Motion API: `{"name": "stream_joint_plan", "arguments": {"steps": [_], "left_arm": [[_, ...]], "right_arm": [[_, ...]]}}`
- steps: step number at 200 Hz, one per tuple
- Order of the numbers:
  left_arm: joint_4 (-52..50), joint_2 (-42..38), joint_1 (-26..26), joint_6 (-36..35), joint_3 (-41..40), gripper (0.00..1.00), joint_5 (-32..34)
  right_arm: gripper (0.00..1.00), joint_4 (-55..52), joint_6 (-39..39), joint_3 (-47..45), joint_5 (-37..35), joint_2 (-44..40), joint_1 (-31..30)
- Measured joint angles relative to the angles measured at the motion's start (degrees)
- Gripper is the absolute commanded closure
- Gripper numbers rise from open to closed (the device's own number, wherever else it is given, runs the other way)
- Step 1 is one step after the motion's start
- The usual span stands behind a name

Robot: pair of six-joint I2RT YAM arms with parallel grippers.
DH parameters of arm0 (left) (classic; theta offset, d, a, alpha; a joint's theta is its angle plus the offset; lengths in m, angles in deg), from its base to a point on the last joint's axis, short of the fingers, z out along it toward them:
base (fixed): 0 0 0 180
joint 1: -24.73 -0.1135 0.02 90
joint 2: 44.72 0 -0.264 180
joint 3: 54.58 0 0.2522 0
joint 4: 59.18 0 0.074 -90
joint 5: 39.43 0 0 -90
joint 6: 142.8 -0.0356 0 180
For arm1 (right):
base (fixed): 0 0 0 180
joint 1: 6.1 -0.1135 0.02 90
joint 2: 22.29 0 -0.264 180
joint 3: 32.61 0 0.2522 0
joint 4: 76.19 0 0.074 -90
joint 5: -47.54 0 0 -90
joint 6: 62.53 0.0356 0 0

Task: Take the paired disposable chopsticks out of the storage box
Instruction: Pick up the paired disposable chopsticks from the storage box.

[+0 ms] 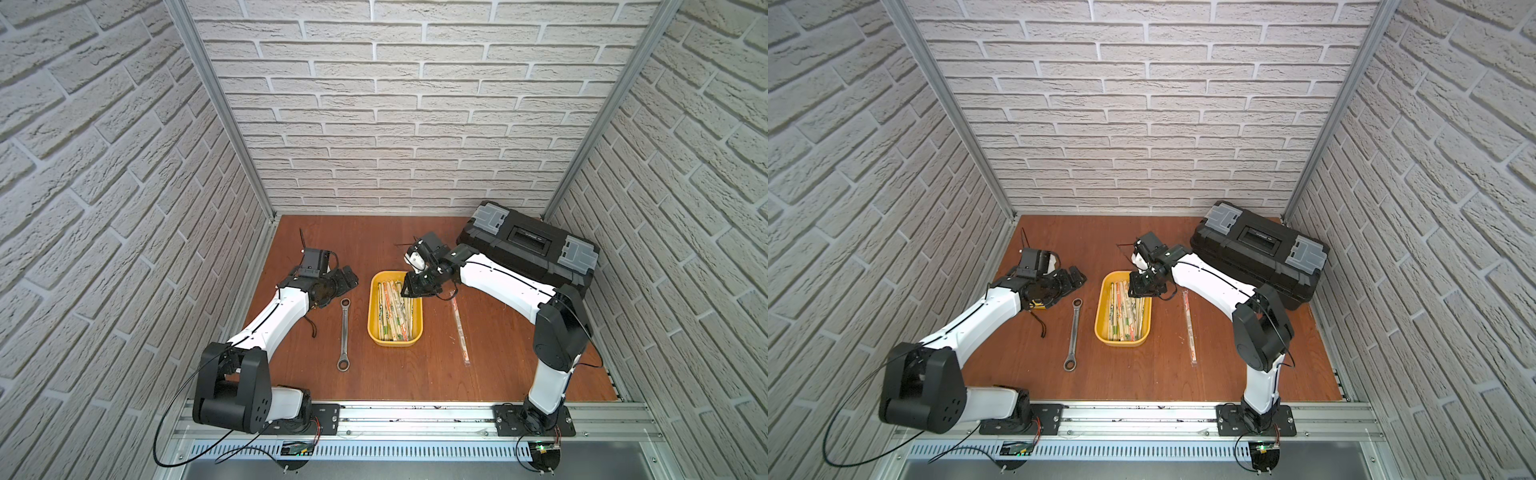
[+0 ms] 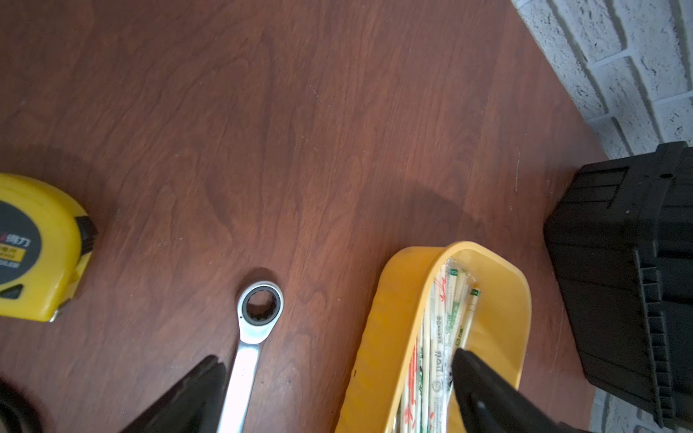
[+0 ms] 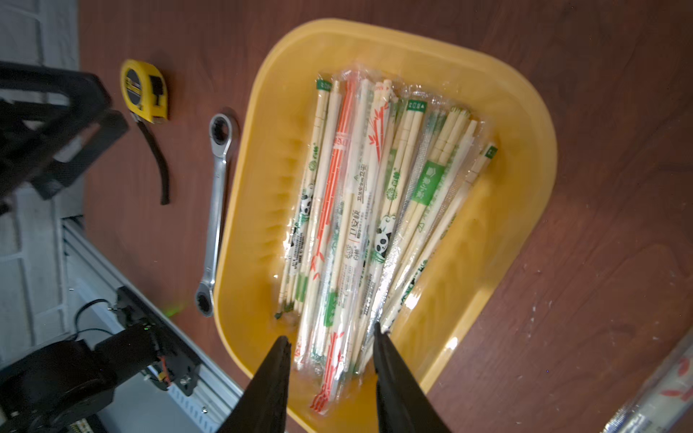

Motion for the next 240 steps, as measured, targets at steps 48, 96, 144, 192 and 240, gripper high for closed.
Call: {"name": "stream_joint_plan", "arguments": {"steps": [48, 96, 144, 192, 240], "left_arm": [[0.0, 0.0, 0.0, 0.0, 0.0, 0.02, 0.0], [0.1, 0.0, 0.0, 0.0, -0.2, 0.02, 0.0], [0.2, 0.0, 0.0, 0.0, -0.7, 0.02, 0.0], [0.3, 0.0, 0.0, 0.0, -1.0, 0.02, 0.0], [0.3, 0.0, 0.0, 0.0, -1.2, 0.02, 0.0]], "right_arm": [[0.66, -2.4, -1.4, 1.7, -3.8, 5.0, -2.6], [0.67, -2.6, -1.5, 2.8, -4.2, 8.6, -3.2], [0.71, -2.6, -1.5, 3.4, -4.1, 11.0, -3.6], [0.84, -2.6, -1.7, 3.8, -3.7, 11.0, -4.0], [0.73, -2.6, -1.7, 3.8, -3.7, 11.0, -4.0]]}}
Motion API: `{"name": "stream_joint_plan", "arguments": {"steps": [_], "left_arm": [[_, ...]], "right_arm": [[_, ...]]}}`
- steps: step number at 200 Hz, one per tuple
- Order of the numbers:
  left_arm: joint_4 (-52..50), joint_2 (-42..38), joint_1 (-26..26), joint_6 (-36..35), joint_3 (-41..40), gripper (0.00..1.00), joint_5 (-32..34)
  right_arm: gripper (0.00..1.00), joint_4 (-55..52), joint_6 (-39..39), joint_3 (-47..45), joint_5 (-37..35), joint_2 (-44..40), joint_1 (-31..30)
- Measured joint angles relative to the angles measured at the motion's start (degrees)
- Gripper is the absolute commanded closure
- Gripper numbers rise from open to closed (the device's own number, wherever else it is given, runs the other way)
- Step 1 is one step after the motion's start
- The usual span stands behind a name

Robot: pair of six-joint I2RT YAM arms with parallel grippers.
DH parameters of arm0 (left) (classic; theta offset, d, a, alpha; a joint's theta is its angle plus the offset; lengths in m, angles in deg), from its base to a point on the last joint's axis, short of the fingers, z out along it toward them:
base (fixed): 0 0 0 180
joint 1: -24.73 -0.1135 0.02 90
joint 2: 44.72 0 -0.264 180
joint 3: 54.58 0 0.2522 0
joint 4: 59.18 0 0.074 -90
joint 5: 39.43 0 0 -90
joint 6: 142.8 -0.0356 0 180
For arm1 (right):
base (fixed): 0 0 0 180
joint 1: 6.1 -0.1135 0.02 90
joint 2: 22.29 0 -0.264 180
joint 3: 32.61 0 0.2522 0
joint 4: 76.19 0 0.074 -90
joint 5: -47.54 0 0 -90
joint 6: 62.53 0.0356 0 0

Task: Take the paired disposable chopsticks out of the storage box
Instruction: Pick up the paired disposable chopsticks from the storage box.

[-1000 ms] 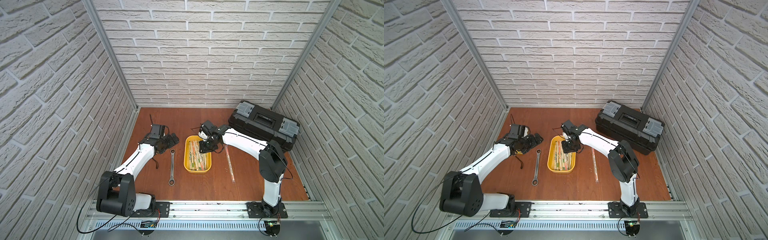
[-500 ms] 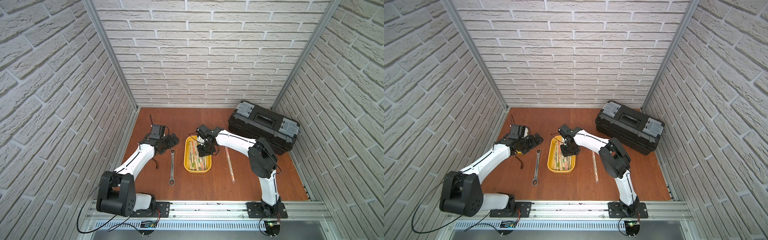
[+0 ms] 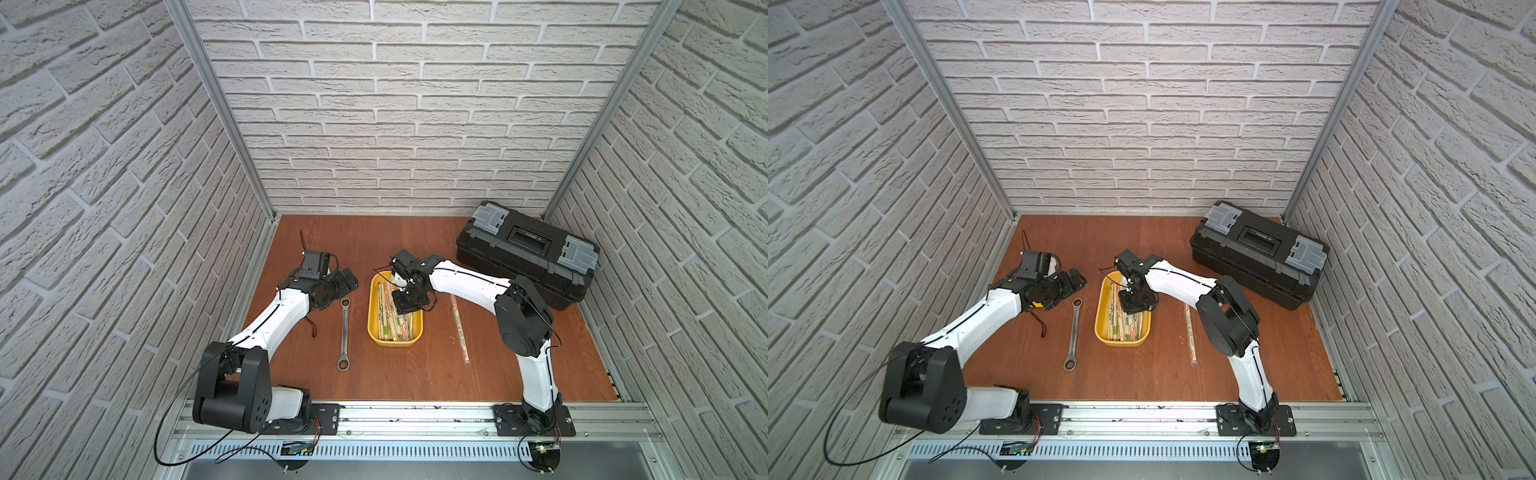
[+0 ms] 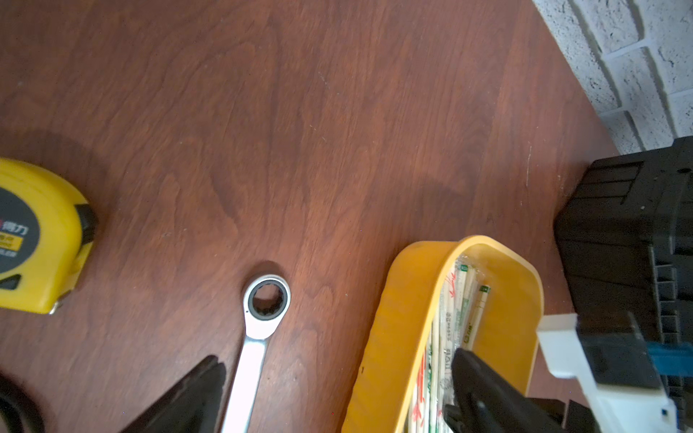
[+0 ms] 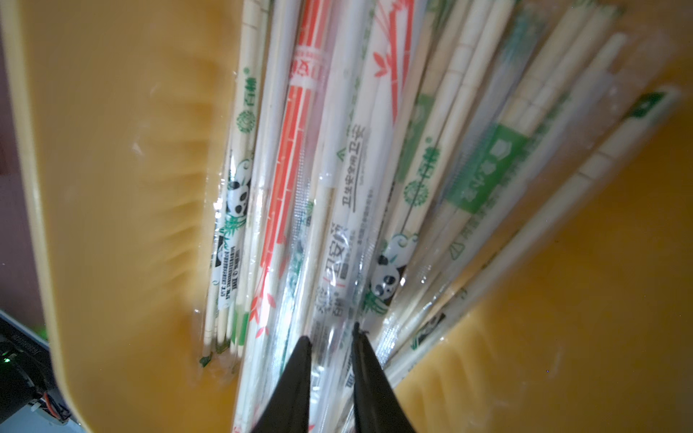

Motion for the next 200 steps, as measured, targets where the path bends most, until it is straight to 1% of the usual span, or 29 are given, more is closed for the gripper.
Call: {"name": "stream_joint_plan", "arguments": {"steps": [65, 77, 100, 118, 134, 175, 200], "left_arm": [[0.4, 0.0, 0.0, 0.0, -0.1, 0.02, 0.0], [0.4, 0.0, 0.0, 0.0, -0.1, 0.02, 0.0], [0.7, 0.0, 0.0, 0.0, -0.3, 0.02, 0.0], [0.8, 0.0, 0.0, 0.0, -0.5, 0.02, 0.0], [0.8, 0.0, 0.0, 0.0, -0.5, 0.02, 0.0], [0.8, 0.0, 0.0, 0.0, -0.7, 0.02, 0.0], [0.8, 0.0, 0.0, 0.0, -0.7, 0.02, 0.0]], "right_arm": [[0.81, 0.3, 0.0, 0.0, 0.8, 0.0, 0.0], [0.81, 0.3, 0.0, 0.0, 1.0, 0.0, 0.0], [0.77, 0.4, 0.0, 0.0, 1.2, 0.2, 0.0], [0.77, 0.6, 0.0, 0.0, 1.3, 0.7, 0.0], [0.81, 0.8, 0.0, -0.3, 1.4, 1.0, -0.1], [0.94, 1.0, 0.3, -0.4, 1.9, 1.2, -0.1], [0.95, 1.0, 0.4, -0.4, 1.9, 1.2, -0.1]]}}
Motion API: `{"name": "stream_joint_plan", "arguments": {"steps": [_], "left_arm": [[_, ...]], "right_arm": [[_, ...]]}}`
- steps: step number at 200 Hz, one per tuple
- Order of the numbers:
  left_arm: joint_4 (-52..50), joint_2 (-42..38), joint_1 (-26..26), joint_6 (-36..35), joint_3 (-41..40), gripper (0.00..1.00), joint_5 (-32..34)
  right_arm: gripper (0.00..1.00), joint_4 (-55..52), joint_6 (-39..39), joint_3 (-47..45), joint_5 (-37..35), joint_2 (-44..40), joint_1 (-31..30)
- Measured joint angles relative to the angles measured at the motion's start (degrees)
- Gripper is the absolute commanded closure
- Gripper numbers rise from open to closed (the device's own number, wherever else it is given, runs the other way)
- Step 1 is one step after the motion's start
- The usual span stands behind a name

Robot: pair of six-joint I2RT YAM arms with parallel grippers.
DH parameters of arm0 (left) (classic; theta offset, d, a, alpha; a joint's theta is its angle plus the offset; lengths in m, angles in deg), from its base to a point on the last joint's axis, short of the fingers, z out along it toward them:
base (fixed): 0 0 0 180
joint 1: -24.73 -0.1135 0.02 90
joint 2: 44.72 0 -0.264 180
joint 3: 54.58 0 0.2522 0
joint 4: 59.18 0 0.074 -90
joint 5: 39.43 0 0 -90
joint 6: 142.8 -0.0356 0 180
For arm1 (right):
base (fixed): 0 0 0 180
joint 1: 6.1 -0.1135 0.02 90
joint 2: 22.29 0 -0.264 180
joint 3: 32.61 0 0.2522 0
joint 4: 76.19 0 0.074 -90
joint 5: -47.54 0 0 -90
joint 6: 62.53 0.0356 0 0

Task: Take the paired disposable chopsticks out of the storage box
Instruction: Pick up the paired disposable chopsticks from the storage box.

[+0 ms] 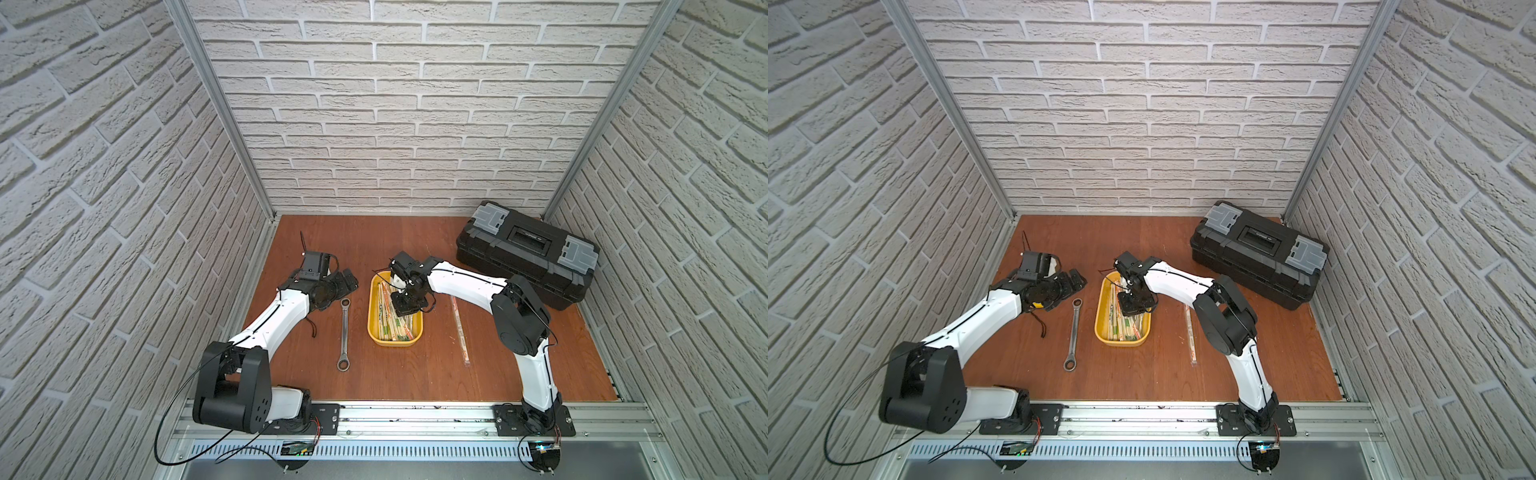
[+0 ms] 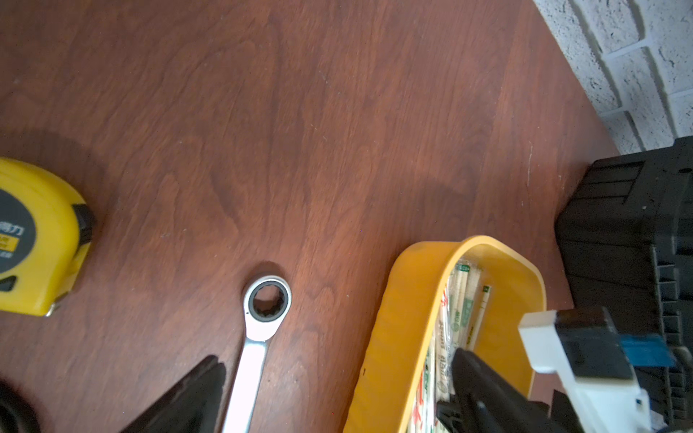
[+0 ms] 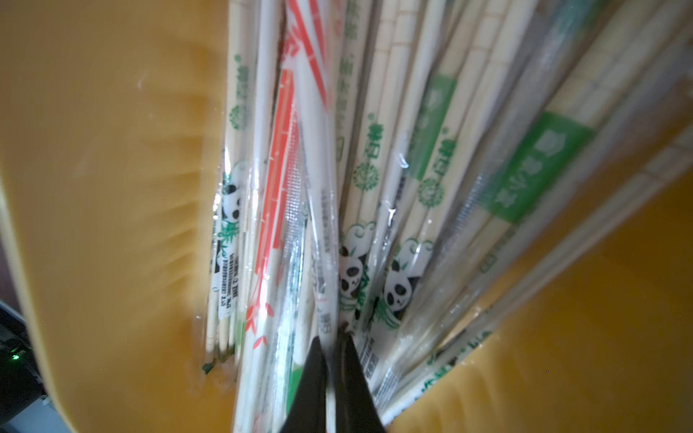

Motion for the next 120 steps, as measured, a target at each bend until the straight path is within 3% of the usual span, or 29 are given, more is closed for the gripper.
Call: {"name": "stream_joint_plan", "arguments": {"steps": [120], "left_arm": [[-0.1, 0.0, 0.5, -0.1, 0.2, 0.02, -0.2]], "right_arm": [[0.92, 0.1, 0.5, -1.1, 0.2, -8.6, 1.8]]}}
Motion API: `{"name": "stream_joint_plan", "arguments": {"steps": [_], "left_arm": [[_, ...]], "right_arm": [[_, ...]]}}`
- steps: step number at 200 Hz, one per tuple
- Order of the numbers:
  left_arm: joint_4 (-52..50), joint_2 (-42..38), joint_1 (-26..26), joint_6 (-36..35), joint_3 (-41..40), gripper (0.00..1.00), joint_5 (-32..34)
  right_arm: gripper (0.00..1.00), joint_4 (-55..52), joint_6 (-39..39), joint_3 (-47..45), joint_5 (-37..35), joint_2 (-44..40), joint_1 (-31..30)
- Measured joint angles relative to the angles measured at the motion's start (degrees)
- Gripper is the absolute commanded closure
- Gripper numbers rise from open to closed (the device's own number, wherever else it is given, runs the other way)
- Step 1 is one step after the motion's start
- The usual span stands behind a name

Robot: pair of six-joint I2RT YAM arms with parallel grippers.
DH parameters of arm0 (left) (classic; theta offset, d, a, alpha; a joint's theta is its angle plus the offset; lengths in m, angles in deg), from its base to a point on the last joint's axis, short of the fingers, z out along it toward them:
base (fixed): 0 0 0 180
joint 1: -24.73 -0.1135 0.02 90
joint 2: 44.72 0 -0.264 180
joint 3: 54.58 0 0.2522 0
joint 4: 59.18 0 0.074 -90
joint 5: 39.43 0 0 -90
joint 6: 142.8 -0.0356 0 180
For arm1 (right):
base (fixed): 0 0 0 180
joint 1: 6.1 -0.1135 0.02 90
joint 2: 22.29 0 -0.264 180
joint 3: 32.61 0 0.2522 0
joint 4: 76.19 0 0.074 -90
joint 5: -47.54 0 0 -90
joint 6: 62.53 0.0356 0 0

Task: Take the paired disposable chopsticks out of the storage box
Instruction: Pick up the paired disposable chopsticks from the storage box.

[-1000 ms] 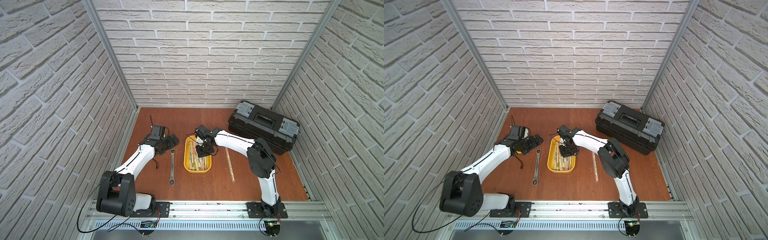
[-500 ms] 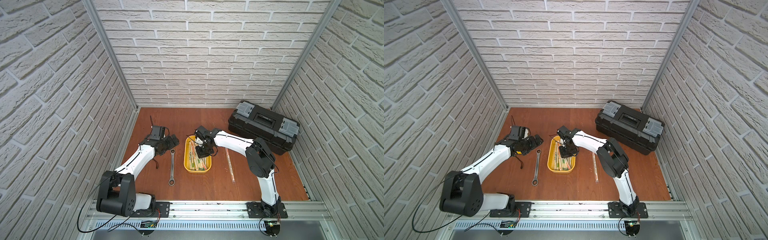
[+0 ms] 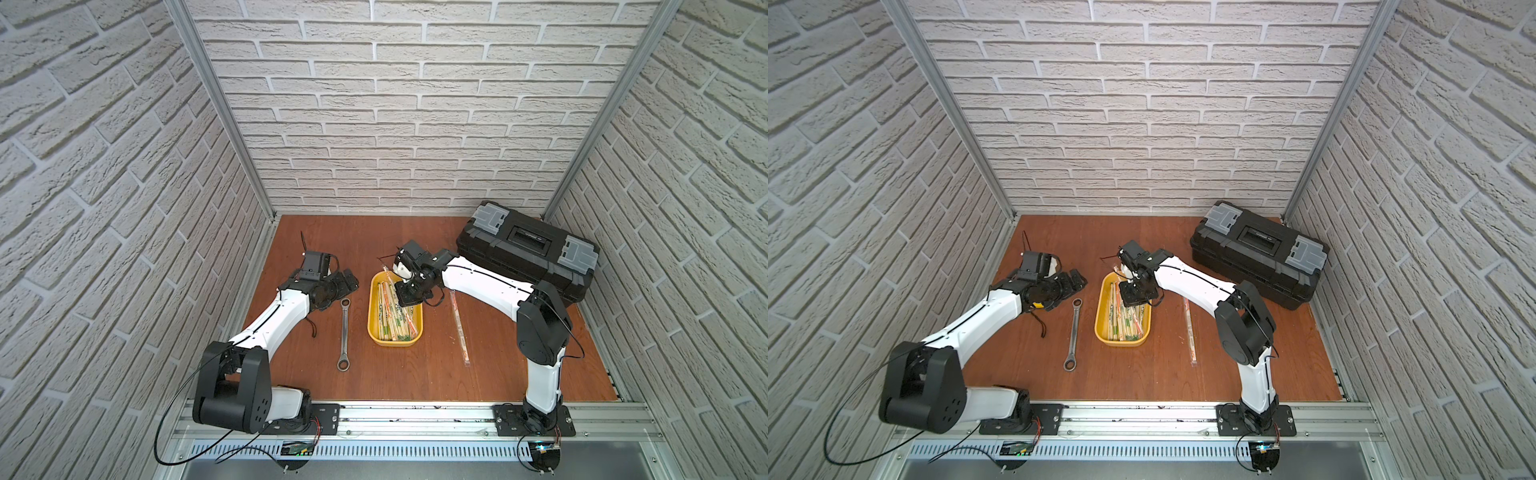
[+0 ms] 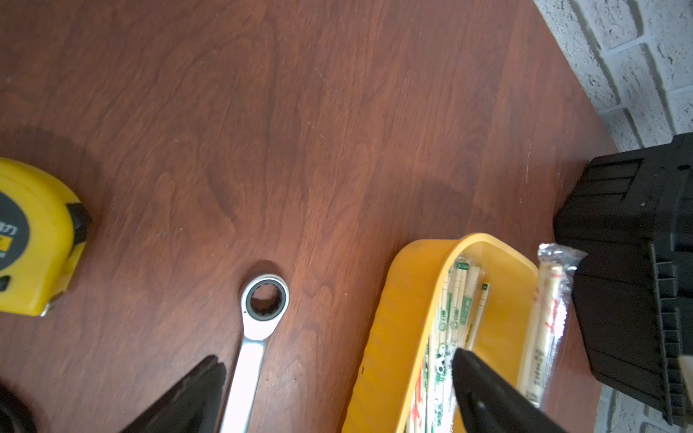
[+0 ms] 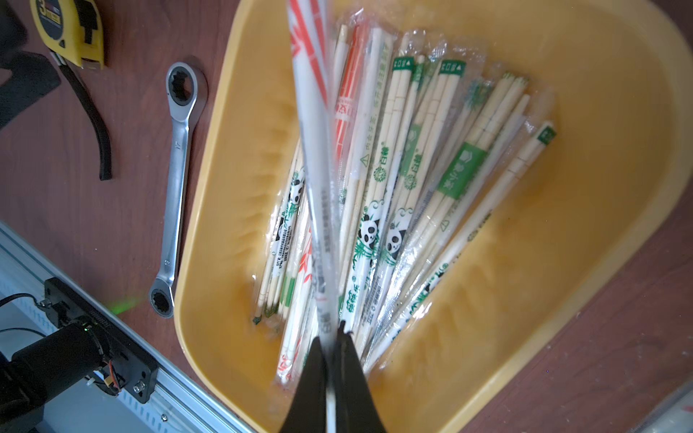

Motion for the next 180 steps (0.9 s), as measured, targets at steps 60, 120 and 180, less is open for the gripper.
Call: {"name": "stream_joint_plan", "arguments": {"steps": [60, 120, 180], "left_arm": [[0.0, 0.0, 2.1, -0.7, 2.0, 0.02, 0.1], [-0.5, 0.4, 3.8, -1.3, 3.0, 0.02, 0.5], [-1.6, 0.7, 5.9, -1.9, 5.0, 0.02, 1.5]], "right_arm": [[0.93, 4.0, 2.1, -4.8, 2.7, -0.5, 2.4], [0.98, 10.5, 3.4, -9.1, 6.5, -1.4, 3.1], [0.98, 13.3, 4.9, -22.0, 9.0, -16.5, 9.9]]}}
